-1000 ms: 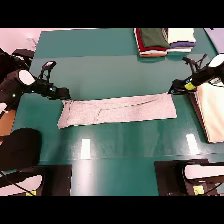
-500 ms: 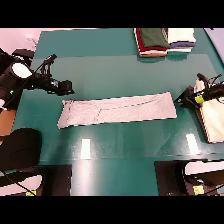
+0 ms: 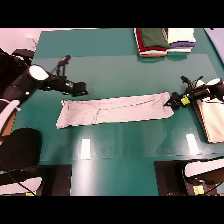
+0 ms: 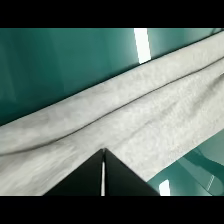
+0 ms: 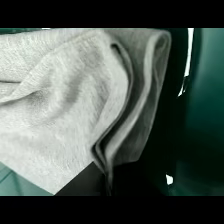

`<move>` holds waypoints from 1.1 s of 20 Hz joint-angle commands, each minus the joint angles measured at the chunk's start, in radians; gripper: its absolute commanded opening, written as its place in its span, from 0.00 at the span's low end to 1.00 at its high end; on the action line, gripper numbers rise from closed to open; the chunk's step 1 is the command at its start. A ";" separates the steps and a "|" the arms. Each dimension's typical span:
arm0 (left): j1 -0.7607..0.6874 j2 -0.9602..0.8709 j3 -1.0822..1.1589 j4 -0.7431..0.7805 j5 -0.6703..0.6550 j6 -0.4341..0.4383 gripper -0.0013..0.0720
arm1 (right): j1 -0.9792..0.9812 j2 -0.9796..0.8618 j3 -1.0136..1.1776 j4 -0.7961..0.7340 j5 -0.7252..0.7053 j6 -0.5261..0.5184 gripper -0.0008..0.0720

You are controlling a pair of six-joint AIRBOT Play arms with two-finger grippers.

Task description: Fold the shirts.

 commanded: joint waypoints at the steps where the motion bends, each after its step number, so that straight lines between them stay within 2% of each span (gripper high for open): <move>1: -0.119 -0.087 0.009 -0.007 0.103 -0.028 0.04 | 0.019 0.080 0.073 0.019 0.056 -0.006 0.03; 6: -0.254 -0.312 0.197 -0.006 0.091 -0.028 0.04 | 0.142 0.222 0.284 0.019 0.082 0.125 0.03; 10: -0.298 -0.419 0.305 -0.007 0.093 -0.030 0.04 | 0.288 0.248 0.436 0.019 0.109 0.227 0.03; 16: -0.298 -0.441 0.332 -0.007 0.103 -0.030 0.04 | 0.476 0.248 0.562 0.019 0.098 0.293 0.03; 22: -0.294 -0.441 0.332 0.008 0.109 -0.031 0.04 | 0.600 0.248 0.600 0.020 0.048 0.342 0.03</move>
